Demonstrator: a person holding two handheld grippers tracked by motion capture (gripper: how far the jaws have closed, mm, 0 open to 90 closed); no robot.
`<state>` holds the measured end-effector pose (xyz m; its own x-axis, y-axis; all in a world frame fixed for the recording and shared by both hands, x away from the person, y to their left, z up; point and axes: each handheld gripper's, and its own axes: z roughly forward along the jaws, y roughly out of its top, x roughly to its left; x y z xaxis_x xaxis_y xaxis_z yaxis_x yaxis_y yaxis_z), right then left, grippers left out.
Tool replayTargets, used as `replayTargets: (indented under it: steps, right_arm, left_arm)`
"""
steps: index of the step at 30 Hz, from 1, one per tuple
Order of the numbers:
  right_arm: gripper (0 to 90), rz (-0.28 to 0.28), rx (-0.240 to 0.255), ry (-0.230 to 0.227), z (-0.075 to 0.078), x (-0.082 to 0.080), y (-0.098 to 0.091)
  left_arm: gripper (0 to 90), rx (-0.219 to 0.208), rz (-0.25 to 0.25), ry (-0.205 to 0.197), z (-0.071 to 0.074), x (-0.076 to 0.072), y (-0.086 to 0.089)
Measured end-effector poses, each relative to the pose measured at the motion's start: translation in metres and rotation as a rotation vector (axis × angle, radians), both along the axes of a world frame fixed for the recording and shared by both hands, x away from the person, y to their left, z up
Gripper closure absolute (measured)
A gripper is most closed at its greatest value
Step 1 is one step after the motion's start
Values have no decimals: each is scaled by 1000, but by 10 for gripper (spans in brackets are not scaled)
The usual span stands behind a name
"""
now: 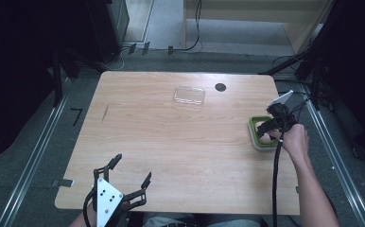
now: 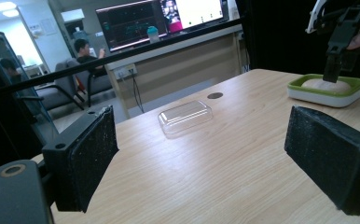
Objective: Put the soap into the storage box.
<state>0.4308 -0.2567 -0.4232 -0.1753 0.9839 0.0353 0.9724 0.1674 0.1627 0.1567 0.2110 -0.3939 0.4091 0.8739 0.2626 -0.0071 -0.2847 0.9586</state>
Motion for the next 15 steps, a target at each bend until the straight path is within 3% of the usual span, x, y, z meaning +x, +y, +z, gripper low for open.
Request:
replayTargets:
  steps: [15]
  right_arm:
    - [112, 94, -2, -26, 17, -37, 2]
  left_arm:
    - [99, 3, -6, -3, 0, -1, -1]
